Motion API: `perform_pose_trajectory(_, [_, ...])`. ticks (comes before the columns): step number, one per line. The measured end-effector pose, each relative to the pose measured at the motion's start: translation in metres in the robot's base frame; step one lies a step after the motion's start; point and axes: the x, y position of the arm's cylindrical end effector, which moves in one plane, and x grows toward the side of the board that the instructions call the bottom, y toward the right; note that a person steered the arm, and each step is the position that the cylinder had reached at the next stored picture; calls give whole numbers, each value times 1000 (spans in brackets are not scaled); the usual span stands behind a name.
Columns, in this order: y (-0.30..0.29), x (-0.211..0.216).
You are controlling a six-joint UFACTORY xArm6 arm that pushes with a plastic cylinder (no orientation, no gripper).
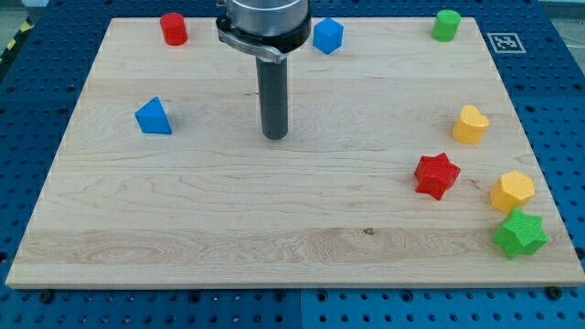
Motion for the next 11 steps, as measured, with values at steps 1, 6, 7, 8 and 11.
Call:
perform_pose_trajectory(1, [3, 15])
perform_pose_trajectory(6, [72, 62])
perform_pose_trajectory(7, [75, 62])
perform_pose_trajectory(8, [75, 63])
perform_pose_trajectory(11, [123, 96])
